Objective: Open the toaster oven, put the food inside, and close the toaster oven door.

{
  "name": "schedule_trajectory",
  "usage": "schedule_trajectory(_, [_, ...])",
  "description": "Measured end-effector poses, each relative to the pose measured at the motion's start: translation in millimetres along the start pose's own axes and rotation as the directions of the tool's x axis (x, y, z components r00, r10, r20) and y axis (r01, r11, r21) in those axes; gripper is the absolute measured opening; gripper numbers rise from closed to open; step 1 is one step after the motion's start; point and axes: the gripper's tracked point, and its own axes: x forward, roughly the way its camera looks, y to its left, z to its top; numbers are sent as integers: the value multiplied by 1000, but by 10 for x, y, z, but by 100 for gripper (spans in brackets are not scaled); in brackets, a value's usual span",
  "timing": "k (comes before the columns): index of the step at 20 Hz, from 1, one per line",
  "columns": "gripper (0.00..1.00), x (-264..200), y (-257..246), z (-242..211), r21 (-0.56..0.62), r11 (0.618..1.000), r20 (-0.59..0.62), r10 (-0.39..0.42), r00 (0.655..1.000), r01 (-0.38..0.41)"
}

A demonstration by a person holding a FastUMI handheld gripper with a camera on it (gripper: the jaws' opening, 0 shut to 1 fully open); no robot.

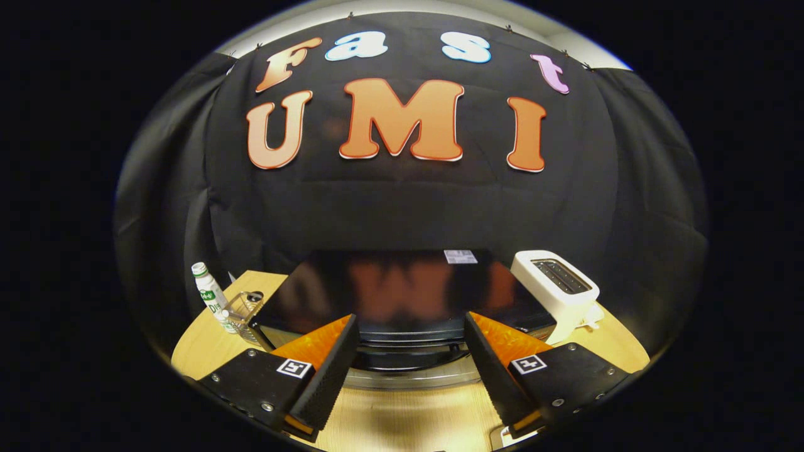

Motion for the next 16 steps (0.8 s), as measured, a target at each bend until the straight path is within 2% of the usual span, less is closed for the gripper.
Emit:
schedule_trajectory(7, [99,1,158,-65,40,998,-24,43,999,-42])
schedule_trajectory(16, [100,-183,156,-158,19,999,-58,38,998,-37])
